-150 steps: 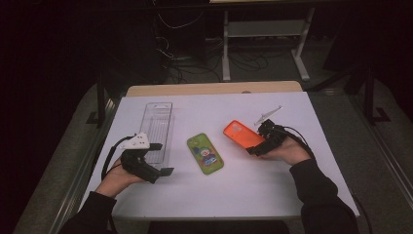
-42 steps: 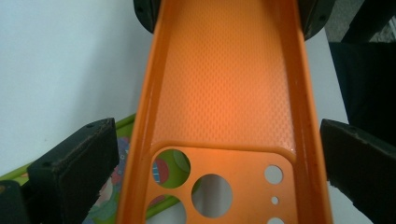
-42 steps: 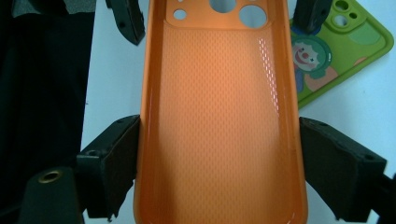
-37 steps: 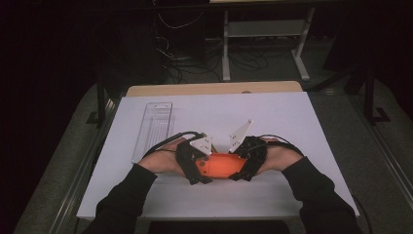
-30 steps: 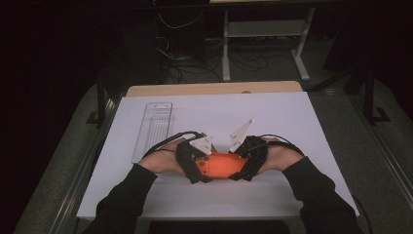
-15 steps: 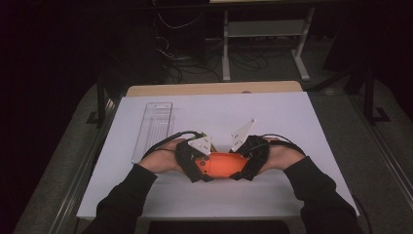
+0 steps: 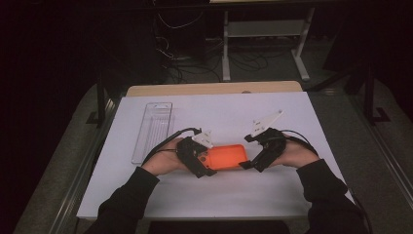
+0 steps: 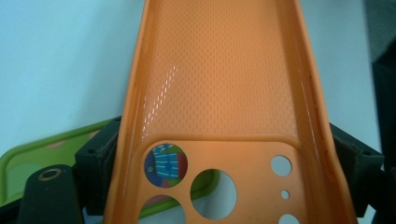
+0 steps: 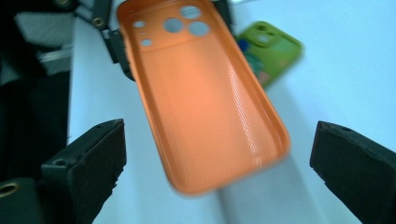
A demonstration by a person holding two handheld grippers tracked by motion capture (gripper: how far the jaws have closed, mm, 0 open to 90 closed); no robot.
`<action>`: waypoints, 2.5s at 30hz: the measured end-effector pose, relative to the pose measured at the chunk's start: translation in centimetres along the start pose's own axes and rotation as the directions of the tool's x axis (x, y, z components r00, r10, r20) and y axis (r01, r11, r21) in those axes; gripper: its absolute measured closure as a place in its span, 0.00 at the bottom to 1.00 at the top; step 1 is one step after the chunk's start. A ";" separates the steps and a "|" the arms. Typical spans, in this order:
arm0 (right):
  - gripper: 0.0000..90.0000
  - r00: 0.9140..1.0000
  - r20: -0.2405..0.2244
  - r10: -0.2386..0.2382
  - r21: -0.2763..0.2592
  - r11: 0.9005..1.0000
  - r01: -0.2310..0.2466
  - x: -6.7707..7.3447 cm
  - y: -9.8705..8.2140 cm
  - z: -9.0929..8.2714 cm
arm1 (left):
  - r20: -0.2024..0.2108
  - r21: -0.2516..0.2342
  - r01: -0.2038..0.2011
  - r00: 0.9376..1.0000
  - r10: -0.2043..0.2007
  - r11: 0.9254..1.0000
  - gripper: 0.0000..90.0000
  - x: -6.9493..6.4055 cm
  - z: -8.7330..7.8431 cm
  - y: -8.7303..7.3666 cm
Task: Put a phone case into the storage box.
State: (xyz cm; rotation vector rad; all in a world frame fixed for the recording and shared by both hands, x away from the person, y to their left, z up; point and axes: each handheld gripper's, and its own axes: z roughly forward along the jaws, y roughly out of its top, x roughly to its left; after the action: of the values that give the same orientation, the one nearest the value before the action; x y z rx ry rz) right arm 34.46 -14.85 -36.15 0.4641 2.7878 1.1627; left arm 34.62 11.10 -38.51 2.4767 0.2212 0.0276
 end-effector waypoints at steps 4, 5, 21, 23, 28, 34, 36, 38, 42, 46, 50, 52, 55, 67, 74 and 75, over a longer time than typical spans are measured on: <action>0.03 0.990 0.061 0.129 -0.049 0.991 -0.126 -0.4 -1.4 -0.9 | -0.074 0.001 0.074 0.995 -0.073 0.997 0.18 0.2 0.3 -0.1; 0.03 0.985 0.070 0.157 -0.069 0.986 -0.152 -0.5 -1.7 -1.0 | -0.074 0.001 0.074 0.995 -0.073 0.997 0.18 0.2 0.3 -0.1; 0.00 0.872 0.286 0.398 -0.169 0.916 -0.363 1.4 -6.7 -0.9 | -0.191 -0.005 0.251 0.950 -0.247 0.968 0.18 1.1 0.7 -0.7; 0.00 0.865 0.291 0.409 -0.184 0.911 -0.369 1.6 -6.9 -0.8 | -0.194 -0.009 0.257 0.948 -0.254 0.966 0.18 1.0 0.7 -0.7; 0.00 0.841 0.310 0.443 -0.218 0.894 -0.390 2.5 -8.2 -0.4 | -0.203 -0.012 0.264 0.944 -0.260 0.965 0.18 1.1 0.6 -0.8; 0.00 0.832 0.318 0.455 -0.227 0.888 -0.399 2.6 -8.5 -0.2 | -0.202 -0.020 0.267 0.943 -0.266 0.963 0.18 1.3 0.5 -0.9; 0.00 0.831 0.323 0.452 -0.229 0.890 -0.395 2.6 -8.5 -0.2 | -0.198 -0.021 0.273 0.942 -0.271 0.962 0.18 1.3 0.5 -0.9; 0.00 0.835 0.335 0.436 -0.223 0.898 -0.379 2.6 -8.5 -0.2 | -0.201 -0.019 0.272 0.942 -0.270 0.962 0.18 1.4 0.4 -0.9; 0.00 0.841 0.359 0.405 -0.211 0.913 -0.349 2.9 -8.2 0.0 | -0.198 -0.016 0.274 0.942 -0.272 0.962 0.18 1.4 0.4 -0.9; 0.00 0.852 0.387 0.352 -0.187 0.935 -0.301 3.2 -7.9 0.1 | -0.196 -0.011 0.274 0.942 -0.271 0.962 0.18 1.5 0.4 -1.0; 0.00 0.861 0.413 0.296 -0.155 0.955 -0.254 3.4 -7.7 0.3 | -0.197 -0.010 0.270 0.943 -0.267 0.963 0.18 1.4 0.5 -1.0; 0.00 0.865 0.431 0.257 -0.132 0.966 -0.221 3.4 -7.6 0.4 | -0.193 -0.010 0.274 0.943 -0.270 0.962 0.18 1.4 0.6 -0.9; 0.00 0.866 0.450 0.217 -0.112 0.976 -0.186 3.6 -7.5 0.5 | -0.192 -0.007 0.273 0.944 -0.269 0.962 0.18 1.3 0.6 -0.9; 0.00 0.863 0.501 0.065 -0.040 0.998 -0.053 4.4 -6.9 1.0 | -0.192 -0.005 0.263 0.947 -0.259 0.965 0.18 1.6 0.4 -1.0; 0.00 0.845 0.534 -0.043 0.030 0.999 0.032 4.8 -6.7 1.6 | -0.189 -0.004 0.265 0.947 -0.261 0.964 0.18 1.6 0.4 -1.0; 0.00 0.839 0.540 -0.066 0.045 0.998 0.049 4.8 -6.7 1.7 | -0.189 -0.002 0.264 0.947 -0.260 0.964 0.18 1.6 0.4 -1.0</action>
State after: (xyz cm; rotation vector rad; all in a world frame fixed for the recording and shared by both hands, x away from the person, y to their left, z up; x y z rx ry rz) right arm 28.56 -16.64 -41.85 0.5980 2.3065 0.8121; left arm 36.06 11.86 -39.49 2.4478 0.6340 0.1473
